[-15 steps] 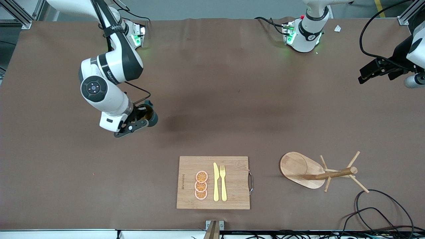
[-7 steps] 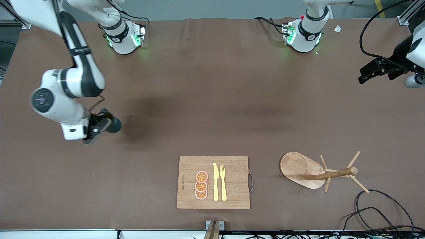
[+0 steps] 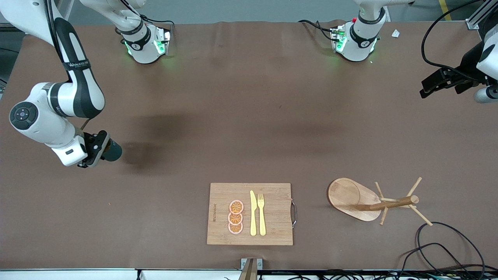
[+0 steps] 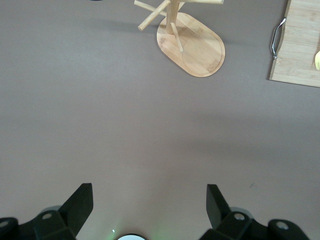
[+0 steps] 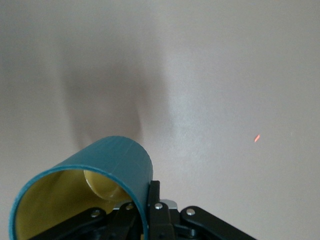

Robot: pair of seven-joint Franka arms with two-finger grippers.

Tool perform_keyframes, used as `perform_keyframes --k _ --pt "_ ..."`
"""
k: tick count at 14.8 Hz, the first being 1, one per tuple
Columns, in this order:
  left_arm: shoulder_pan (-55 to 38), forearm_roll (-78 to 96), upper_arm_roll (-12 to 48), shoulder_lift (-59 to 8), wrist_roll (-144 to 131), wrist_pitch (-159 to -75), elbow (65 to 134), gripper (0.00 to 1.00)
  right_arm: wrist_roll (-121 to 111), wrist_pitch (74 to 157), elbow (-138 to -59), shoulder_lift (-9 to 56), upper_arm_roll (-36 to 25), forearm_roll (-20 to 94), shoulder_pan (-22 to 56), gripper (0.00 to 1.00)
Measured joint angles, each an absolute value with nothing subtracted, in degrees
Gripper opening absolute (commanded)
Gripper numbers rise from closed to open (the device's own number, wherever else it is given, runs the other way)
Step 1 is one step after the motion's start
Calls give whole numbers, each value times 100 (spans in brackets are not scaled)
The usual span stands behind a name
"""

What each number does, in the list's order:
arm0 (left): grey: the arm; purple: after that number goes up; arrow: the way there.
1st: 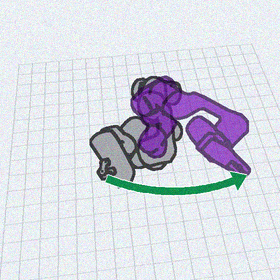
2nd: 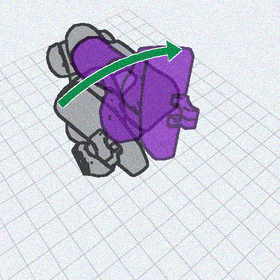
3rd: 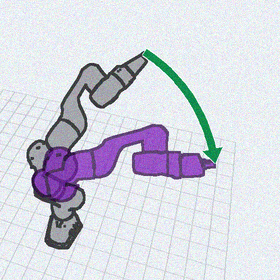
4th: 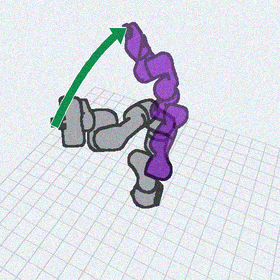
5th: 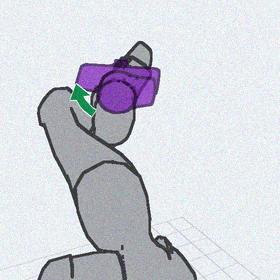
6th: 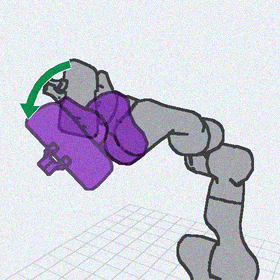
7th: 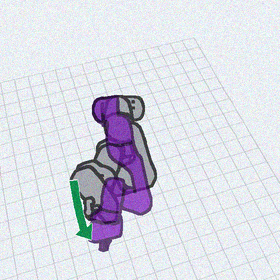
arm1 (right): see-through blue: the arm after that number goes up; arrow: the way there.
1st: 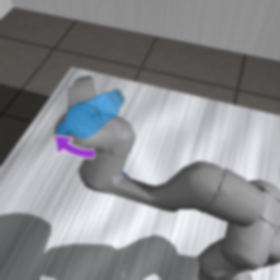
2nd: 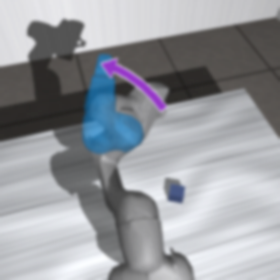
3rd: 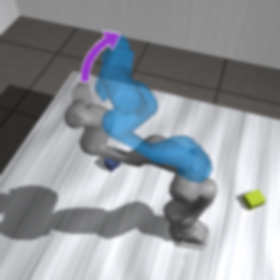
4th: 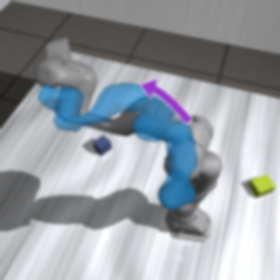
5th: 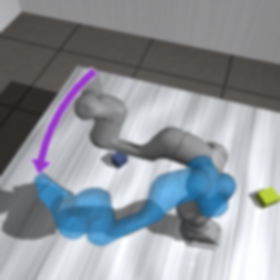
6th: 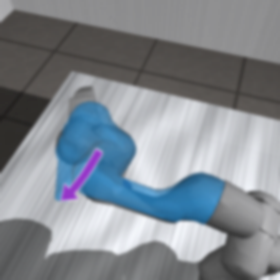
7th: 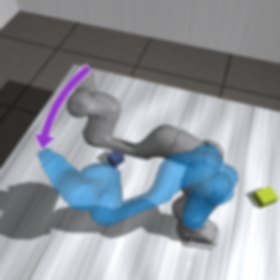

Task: Transfer cup from left to right arm and place
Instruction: 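Carry the mug away from the board with the right gripper, then lower the mug onto the table and open the right gripper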

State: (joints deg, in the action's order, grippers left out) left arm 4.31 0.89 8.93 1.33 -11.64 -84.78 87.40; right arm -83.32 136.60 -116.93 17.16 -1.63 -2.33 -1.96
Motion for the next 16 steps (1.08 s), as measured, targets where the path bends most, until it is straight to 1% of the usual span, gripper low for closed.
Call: perform_keyframes --k 4,7,8,9,10,12,15,16 --pt "432 89 892 133 -1164 -8478 8739 100 -9101 14077 -11695 2114 -167 -247 -371 0" --pt "432 89 892 133 -1164 -8478 8739 100 -9261 14140 -11678 2207 -167 -251 -462 1" --pt "432 89 892 133 -1164 -8478 8739 100 -9273 14150 -11670 2212 -167 -251 -470 5" --pt "432 88 891 133 -1164 -8478 8739 100 -9274 14152 -11663 2214 -166 -251 -471 20" --pt "432 77 890 133 -1164 -8478 8739 100 -9274 14153 -11655 2214 -164 -251 -471 26" --pt "432 56 890 133 -1164 -8478 8739 100 -9272 14153 -11648 2214 -163 -251 -471 34" --pt "432 54 890 133 -1164 -8478 8739 100 -9272 14154 -11642 2214 -163 -251 -472 36" --pt "432 54 890 133 -1164 -8478 8739 100 -9272 14154 -11642 2214 -163 -251 -472 40"
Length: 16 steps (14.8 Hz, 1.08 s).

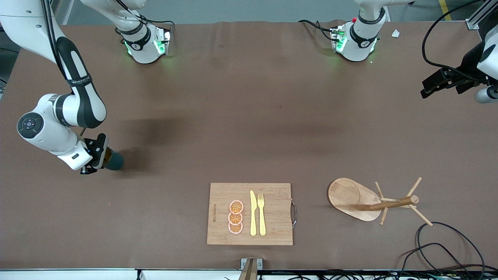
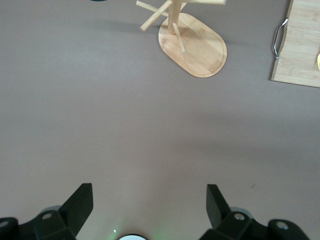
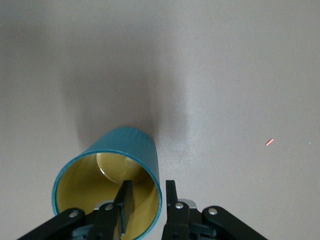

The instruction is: Transfer cup from left to right arm and place

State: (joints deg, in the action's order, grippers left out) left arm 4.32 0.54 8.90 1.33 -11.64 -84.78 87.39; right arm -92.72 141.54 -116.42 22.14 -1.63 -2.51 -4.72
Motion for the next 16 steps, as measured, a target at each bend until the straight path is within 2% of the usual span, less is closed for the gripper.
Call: perform_keyframes --k 1,3,4,7,11,16 --pt "432 54 890 133 -1164 -8478 8739 100 -9272 14154 -11642 2214 -163 -251 -472 58" --pt "432 53 890 133 -1164 -8478 8739 100 -9269 14154 -11640 2214 -163 -250 -472 67" --pt "432 53 890 133 -1164 -8478 8739 100 -9268 14153 -11632 2214 -163 -250 -478 80" --pt "432 53 890 133 -1164 -8478 8739 100 -9270 14110 -11533 2213 -163 -250 -503 100" --pt "432 53 889 133 -1164 -8478 8739 100 -8829 13491 -11358 1993 -163 -89 -509 100" --pt "432 53 888 133 -1164 -8478 8735 100 -6331 12251 -11058 1040 -165 3 -541 100"
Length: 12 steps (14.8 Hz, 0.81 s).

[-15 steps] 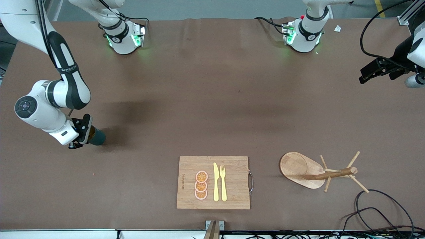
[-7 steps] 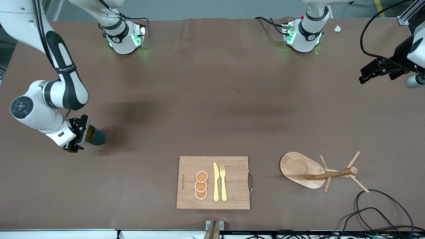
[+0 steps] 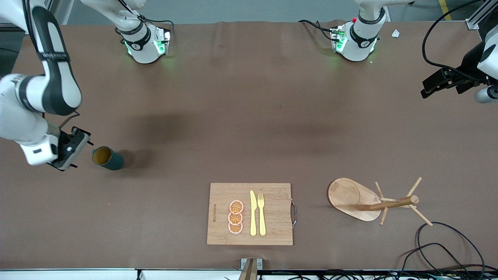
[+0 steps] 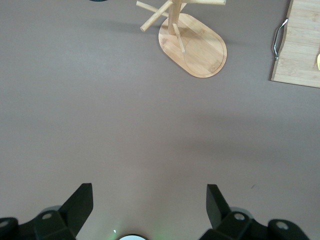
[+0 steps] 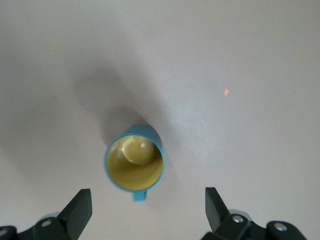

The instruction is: Transfer cup from left to right arm and place

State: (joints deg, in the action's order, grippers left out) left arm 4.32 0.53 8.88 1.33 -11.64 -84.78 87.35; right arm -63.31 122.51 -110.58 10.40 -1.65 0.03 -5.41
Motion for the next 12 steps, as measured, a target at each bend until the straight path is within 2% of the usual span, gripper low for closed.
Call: perform_keyframes --k 5,12 --pt "432 53 888 133 -1164 -8479 8732 100 -3654 10501 -10443 269 -154 27 -546 100" --pt "432 53 888 133 -1164 -8479 8729 100 -1268 9240 -9886 -271 33 563 -430 100"
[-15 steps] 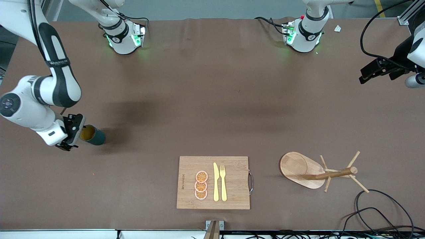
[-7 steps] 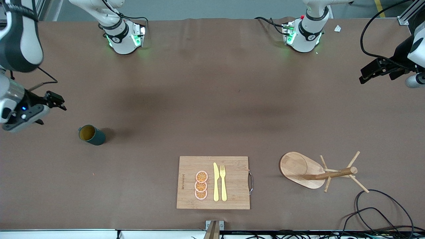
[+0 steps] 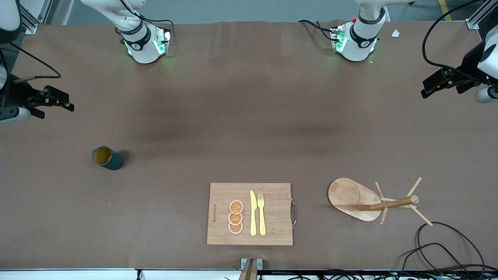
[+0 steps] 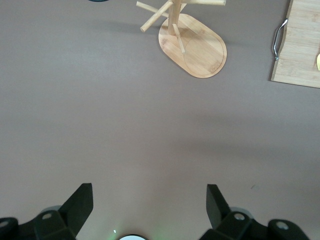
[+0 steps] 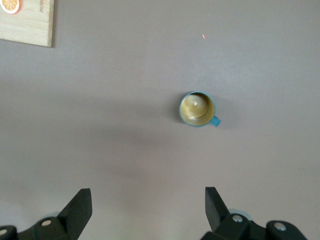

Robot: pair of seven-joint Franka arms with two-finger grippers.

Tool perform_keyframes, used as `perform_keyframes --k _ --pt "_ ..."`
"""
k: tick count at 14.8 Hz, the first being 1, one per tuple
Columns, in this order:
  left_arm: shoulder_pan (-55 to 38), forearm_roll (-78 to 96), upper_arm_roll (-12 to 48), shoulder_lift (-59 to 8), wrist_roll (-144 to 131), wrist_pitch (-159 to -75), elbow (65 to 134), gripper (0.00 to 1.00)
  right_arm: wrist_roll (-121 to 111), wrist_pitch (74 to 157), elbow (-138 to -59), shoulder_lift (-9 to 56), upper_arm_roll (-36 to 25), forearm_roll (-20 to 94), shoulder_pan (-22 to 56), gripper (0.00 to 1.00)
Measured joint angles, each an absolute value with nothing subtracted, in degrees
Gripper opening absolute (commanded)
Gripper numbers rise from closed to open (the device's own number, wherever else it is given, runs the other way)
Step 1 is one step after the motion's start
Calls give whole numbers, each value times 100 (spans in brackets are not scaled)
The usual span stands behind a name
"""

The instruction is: Transfer cup from left to right arm and place

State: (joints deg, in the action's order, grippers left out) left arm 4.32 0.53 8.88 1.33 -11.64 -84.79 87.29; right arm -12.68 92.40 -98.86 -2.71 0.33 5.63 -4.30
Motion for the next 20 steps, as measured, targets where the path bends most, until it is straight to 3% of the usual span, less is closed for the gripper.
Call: perform_keyframes --k 5,20 --pt "418 53 899 133 -1163 -8479 8729 100 -928 8972 -9847 -596 96 398 -334 100" --pt "404 -240 1133 133 -391 -8460 8719 100 -796 8606 -9409 -678 -5 -214 -384 100"
